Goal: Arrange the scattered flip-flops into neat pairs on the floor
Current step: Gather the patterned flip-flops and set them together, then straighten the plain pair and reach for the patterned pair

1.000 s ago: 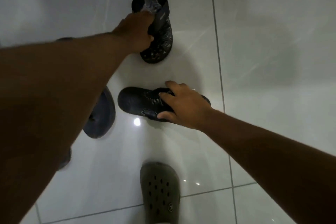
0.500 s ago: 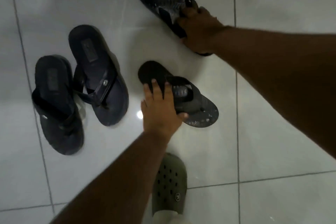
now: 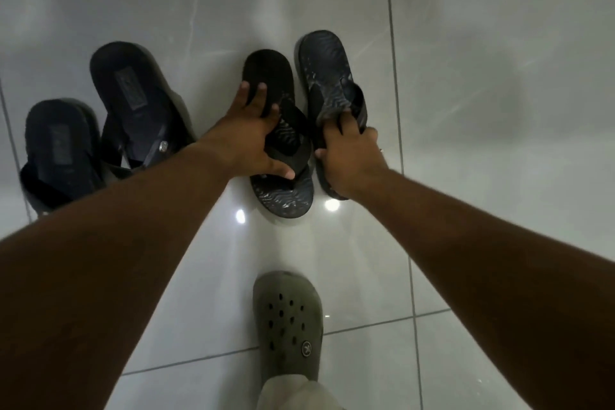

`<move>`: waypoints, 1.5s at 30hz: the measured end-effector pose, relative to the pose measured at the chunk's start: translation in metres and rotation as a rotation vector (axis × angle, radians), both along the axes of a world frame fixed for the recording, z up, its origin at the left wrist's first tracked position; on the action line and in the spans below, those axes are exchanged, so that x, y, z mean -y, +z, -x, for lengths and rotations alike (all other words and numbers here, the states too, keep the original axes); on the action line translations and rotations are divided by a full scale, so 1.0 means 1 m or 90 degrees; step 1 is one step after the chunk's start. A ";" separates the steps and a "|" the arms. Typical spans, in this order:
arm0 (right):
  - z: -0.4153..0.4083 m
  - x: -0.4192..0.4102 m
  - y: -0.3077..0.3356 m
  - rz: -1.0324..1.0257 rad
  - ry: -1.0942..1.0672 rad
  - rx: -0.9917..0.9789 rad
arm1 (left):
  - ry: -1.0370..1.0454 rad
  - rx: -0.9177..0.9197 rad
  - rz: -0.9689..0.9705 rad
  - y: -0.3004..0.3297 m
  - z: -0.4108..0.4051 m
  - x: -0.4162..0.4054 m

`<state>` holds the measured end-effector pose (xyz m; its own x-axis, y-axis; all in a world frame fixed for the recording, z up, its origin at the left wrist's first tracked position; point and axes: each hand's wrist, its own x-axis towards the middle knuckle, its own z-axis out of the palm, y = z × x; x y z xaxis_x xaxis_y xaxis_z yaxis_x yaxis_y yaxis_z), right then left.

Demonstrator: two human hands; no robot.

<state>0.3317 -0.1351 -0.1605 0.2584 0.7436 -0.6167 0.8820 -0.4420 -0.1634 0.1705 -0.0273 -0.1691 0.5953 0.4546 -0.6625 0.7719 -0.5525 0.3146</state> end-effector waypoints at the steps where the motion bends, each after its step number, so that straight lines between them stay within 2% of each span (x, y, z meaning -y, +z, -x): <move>1: 0.003 0.008 0.001 0.005 -0.011 0.000 | -0.016 0.004 0.000 -0.001 -0.002 0.002; 6: 0.008 0.022 0.010 0.047 -0.065 -0.014 | -0.081 0.013 -0.016 -0.001 -0.007 0.005; 8: 0.012 0.019 0.019 0.055 -0.050 0.025 | -0.073 0.032 -0.034 0.006 0.002 0.006; 11: 0.048 0.008 0.041 -0.044 -0.010 0.106 | -0.014 0.030 -0.105 0.028 0.047 0.003; 14: 0.112 -0.016 0.057 -0.130 0.022 0.061 | 0.052 -0.022 -0.161 0.053 0.125 -0.007; 18: 0.197 -0.051 0.051 -0.053 0.127 -0.070 | 0.085 -0.136 -0.134 0.080 0.229 -0.026; 20: 0.220 -0.063 0.039 -0.017 0.195 -0.082 | 0.121 -0.178 -0.099 0.076 0.265 -0.028; 24: 0.219 -0.086 0.013 0.058 0.264 -0.063 | 0.118 -0.163 -0.022 0.039 0.297 -0.019; 27: 0.219 -0.089 -0.011 0.085 0.269 -0.069 | 0.135 -0.136 0.012 0.021 0.302 -0.008; 32: 0.265 -0.065 -0.011 0.108 0.221 -0.036 | 0.230 -0.057 -0.014 0.012 0.308 0.004; 35: 0.309 -0.068 -0.008 0.107 0.124 -0.052 | 0.250 -0.020 0.003 0.006 0.345 -0.010; 37: 0.344 -0.080 -0.009 0.109 0.114 -0.065 | 0.230 0.002 0.002 0.003 0.385 -0.028; 40: 0.401 -0.101 -0.007 0.105 0.112 -0.093 | 0.223 -0.010 -0.002 0.005 0.446 -0.058; 45: 0.490 -0.116 -0.008 0.113 0.168 -0.113 | 0.287 -0.086 -0.004 0.013 0.531 -0.086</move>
<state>-0.1584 -0.0189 -0.1686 -0.0503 0.6483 -0.7598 0.9343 -0.2382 -0.2652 -0.3603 0.0587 -0.1561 0.2464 0.6523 -0.7168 0.9691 -0.1539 0.1930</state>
